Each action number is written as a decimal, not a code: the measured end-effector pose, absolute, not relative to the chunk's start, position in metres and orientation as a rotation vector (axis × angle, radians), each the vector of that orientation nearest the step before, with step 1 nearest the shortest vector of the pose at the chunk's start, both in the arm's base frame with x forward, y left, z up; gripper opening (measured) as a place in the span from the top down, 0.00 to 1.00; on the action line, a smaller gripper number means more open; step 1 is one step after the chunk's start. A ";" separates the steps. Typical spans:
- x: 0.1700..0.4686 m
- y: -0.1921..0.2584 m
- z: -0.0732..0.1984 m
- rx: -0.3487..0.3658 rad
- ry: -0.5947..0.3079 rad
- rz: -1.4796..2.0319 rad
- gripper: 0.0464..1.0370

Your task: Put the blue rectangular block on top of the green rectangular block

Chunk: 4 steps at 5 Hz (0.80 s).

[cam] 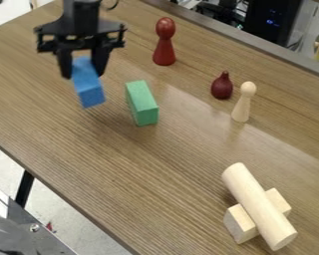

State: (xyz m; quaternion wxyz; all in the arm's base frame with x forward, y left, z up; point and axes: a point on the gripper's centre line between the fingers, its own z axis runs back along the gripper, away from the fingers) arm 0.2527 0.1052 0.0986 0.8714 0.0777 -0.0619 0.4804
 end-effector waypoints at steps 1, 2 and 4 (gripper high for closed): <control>0.275 0.094 0.112 0.121 -0.159 0.993 0.48; 0.291 0.087 0.107 0.123 -0.151 0.990 0.48; 0.309 0.083 0.094 0.141 -0.113 1.023 0.48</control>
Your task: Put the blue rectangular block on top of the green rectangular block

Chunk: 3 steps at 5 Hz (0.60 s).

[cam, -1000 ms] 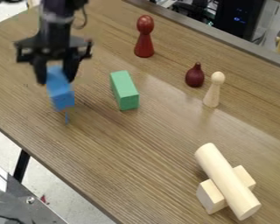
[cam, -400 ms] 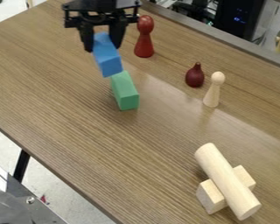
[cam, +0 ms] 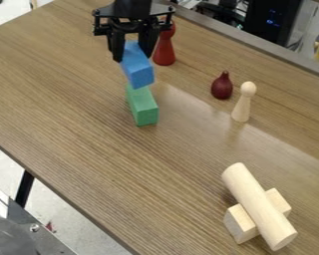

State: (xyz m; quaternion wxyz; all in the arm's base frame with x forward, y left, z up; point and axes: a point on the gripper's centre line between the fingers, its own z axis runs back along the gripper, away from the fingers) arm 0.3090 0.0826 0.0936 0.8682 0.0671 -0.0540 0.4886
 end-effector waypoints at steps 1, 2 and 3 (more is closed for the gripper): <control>0.312 0.075 0.087 0.167 -0.110 1.023 0.48; 0.313 0.072 0.085 0.181 -0.117 1.025 0.48; 0.310 0.068 0.079 0.194 -0.109 1.017 0.48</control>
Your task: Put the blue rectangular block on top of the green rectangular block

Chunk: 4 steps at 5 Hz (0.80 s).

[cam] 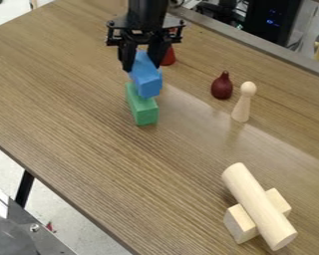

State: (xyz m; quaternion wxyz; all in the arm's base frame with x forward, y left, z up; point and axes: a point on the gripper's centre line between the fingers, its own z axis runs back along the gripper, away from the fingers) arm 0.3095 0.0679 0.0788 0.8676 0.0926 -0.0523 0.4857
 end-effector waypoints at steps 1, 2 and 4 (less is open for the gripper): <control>0.309 0.066 0.077 0.201 -0.114 1.014 0.48; 0.309 0.067 0.077 0.209 -0.125 1.026 0.43; 0.313 0.068 0.072 0.221 -0.144 1.017 0.04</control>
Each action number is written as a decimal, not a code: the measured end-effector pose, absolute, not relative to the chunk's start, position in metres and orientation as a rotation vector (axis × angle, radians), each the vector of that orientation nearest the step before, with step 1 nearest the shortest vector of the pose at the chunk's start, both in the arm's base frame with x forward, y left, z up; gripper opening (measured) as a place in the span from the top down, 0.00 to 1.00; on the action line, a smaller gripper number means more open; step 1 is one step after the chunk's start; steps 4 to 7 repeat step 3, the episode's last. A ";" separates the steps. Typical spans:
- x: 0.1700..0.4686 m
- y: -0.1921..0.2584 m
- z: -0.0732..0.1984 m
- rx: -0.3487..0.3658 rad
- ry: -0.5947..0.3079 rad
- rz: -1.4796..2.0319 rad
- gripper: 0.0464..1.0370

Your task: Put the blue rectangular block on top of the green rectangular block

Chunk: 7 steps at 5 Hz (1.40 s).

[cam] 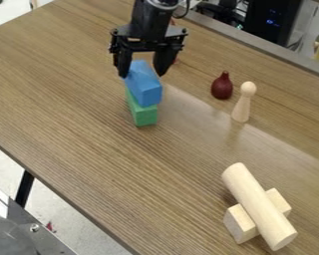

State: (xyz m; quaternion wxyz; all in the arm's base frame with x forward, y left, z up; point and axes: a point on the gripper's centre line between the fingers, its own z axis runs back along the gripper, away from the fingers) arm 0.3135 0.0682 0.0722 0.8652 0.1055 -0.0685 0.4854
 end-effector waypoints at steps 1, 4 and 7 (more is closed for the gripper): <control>0.313 0.067 0.072 0.215 -0.141 1.023 0.04; 0.318 0.077 0.115 0.071 -0.185 1.073 0.04; 0.318 0.077 0.115 0.071 -0.185 1.073 0.04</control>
